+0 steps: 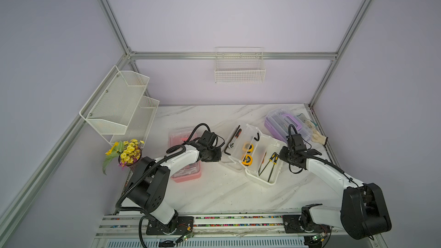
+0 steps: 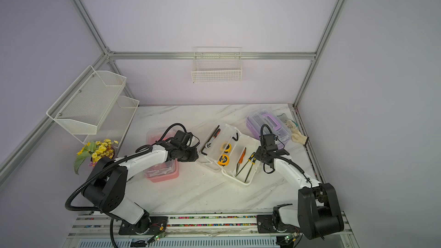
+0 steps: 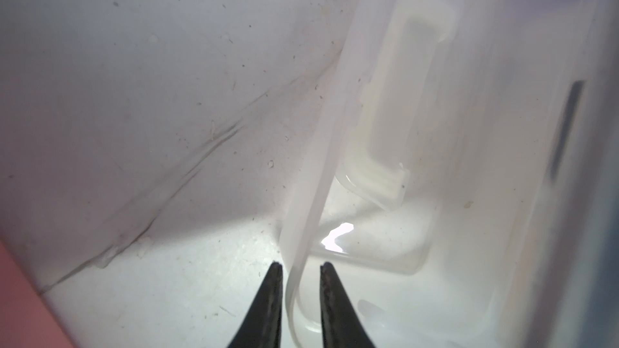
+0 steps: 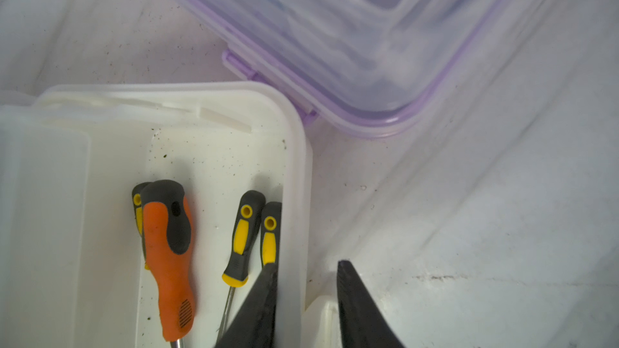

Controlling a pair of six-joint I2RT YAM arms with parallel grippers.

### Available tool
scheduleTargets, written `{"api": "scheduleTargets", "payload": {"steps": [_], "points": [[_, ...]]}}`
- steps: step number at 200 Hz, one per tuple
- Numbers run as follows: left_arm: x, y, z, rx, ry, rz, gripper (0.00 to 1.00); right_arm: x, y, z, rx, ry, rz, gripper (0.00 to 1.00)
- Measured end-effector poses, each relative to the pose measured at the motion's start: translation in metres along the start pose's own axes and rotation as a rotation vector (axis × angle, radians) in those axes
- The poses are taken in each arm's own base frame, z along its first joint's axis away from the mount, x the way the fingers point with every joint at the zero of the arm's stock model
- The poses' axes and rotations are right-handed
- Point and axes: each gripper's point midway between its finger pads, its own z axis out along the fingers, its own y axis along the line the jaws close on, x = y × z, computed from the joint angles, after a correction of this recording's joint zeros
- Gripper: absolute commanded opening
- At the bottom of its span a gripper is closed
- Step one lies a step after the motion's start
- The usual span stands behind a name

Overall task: Close toolboxes
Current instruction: Close the toolbox lid.

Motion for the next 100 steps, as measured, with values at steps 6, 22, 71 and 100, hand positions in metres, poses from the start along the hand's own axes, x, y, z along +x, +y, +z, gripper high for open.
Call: {"api": "scheduleTargets", "payload": {"steps": [6,22,71,100], "points": [[-0.0014,0.0009,0.0003,0.0,-0.007,-0.003,0.23,0.0001,0.0008,-0.0001,-0.005,0.0,0.001,0.34],[-0.0046,0.0049,0.0021,-0.004,-0.027,-0.014,0.24,0.0009,0.0015,0.0001,-0.009,0.004,0.004,0.33],[-0.0079,0.0018,0.0048,0.054,-0.051,-0.008,0.0,0.0042,0.0062,0.0002,-0.037,0.023,0.007,0.33],[-0.0091,-0.0006,0.0044,0.069,-0.059,0.02,0.0,0.0069,0.01,-0.0002,-0.061,0.04,0.009,0.34]]}}
